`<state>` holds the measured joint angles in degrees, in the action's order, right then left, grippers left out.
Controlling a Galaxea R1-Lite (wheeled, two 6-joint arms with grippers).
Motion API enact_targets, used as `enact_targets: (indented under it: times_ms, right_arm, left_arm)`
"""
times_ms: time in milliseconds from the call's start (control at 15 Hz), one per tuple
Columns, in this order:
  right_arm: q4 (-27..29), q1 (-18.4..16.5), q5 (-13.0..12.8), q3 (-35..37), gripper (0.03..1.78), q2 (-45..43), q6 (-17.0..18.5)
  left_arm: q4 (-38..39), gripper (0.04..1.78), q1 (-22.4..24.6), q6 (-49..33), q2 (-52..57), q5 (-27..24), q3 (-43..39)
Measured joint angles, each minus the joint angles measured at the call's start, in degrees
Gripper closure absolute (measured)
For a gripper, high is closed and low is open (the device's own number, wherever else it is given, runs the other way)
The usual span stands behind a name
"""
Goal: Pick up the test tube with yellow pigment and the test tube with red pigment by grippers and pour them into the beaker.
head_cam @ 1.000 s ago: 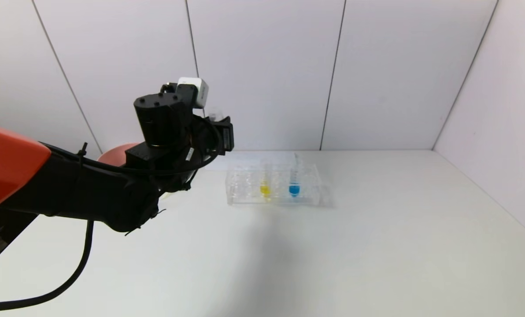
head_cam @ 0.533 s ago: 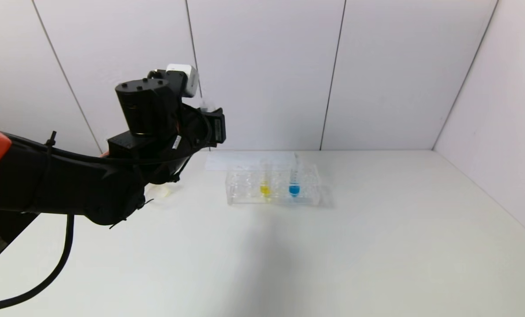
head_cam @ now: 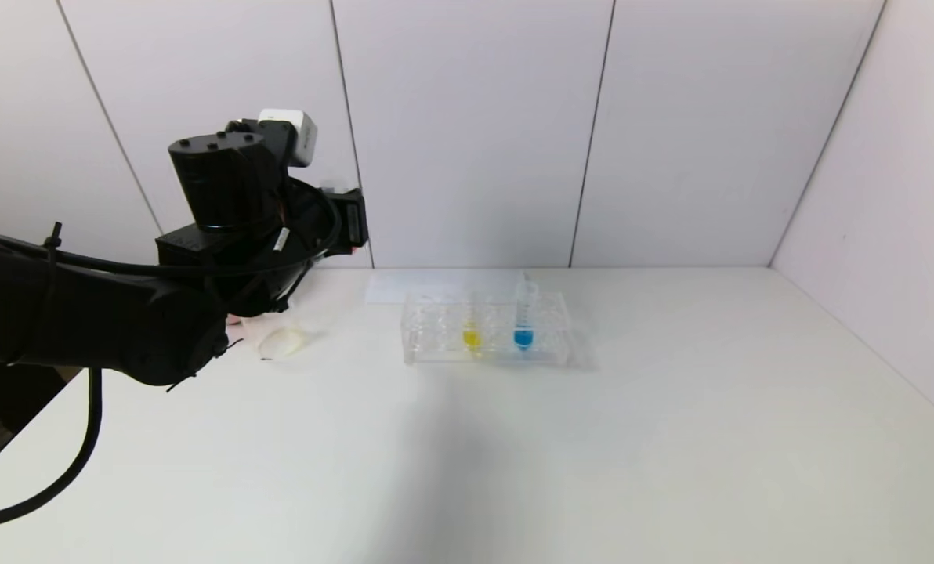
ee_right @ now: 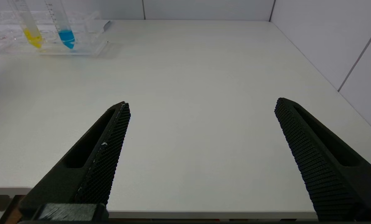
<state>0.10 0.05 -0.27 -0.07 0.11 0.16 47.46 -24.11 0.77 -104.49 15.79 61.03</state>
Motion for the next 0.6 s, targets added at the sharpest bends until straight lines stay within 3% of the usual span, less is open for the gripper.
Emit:
enact_targets:
  times_ms: [600]
  right_arm:
    - [0.0,0.0,0.0,0.0,0.11,0.0,0.0]
  left_arm:
    - [-2.2,1.37,8.8,1.2,0.1,-0.1,-0.5]
